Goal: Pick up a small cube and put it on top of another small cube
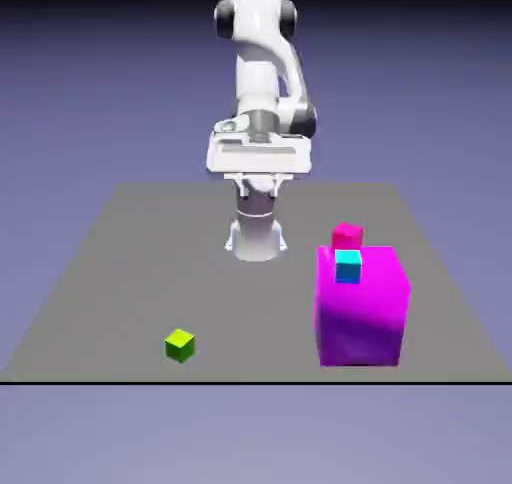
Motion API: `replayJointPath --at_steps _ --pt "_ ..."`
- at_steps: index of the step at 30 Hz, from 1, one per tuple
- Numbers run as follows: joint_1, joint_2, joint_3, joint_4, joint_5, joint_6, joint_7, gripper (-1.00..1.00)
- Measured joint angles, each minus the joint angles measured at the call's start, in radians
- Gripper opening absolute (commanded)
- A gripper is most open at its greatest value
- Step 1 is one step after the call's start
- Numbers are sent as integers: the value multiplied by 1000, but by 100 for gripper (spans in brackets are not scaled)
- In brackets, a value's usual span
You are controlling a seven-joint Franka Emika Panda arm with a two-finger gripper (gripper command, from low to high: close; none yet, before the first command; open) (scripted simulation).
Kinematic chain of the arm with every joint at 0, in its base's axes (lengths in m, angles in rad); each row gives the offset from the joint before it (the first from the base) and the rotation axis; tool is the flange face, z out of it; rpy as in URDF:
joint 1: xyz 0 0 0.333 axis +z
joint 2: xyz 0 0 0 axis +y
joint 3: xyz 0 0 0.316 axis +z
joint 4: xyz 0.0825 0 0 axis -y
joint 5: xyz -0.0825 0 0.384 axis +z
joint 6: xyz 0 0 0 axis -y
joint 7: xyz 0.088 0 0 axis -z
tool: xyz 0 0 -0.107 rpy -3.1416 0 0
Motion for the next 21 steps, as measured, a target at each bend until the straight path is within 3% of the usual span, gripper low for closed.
replayJointPath --at_steps 21 --pt "-145 761 -156 413 130 -422 128 0"
